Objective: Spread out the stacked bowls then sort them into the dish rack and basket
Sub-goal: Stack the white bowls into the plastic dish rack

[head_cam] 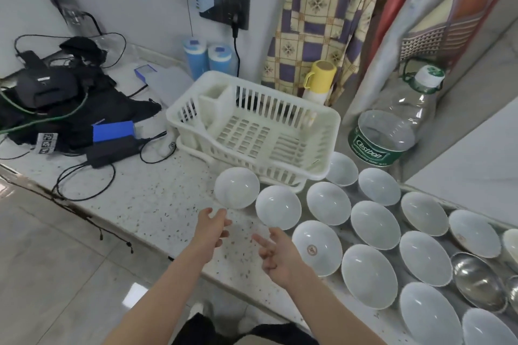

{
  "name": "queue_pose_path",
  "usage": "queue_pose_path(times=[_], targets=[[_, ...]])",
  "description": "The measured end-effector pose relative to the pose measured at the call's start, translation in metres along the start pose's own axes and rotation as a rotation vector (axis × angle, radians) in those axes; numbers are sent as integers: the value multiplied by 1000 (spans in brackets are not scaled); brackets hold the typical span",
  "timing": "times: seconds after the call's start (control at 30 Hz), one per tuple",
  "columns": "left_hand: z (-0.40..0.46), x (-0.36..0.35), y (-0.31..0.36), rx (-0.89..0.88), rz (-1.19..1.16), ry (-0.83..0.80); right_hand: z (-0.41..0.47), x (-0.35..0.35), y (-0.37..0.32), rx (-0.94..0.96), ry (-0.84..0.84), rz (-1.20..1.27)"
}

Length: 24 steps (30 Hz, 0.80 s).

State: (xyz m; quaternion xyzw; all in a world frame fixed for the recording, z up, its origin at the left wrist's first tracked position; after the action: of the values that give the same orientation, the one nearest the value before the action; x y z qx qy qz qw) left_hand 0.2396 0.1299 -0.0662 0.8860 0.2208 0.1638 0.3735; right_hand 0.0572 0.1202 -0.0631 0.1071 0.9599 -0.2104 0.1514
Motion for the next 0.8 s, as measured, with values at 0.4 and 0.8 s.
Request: queue_pose_path(times=[0.4,0.8], targets=[[54,-4,30,46,168,-302,28,-9,1,216,297,287],[57,0,29,52,70,-364,16,-8,-4,299,468,249]])
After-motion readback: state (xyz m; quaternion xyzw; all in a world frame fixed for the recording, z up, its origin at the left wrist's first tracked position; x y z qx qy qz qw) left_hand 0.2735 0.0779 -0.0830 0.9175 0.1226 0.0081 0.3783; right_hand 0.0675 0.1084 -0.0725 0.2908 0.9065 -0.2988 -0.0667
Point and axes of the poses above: each hand's wrist, its own z-axis towards the middle knuckle, its own x-axis out of the back of the hand, y = z × x, the point moved 7 cm from there along z, towards the middle knuckle, and after that the axes turned 1 degree about z, right-handed, at the moved point
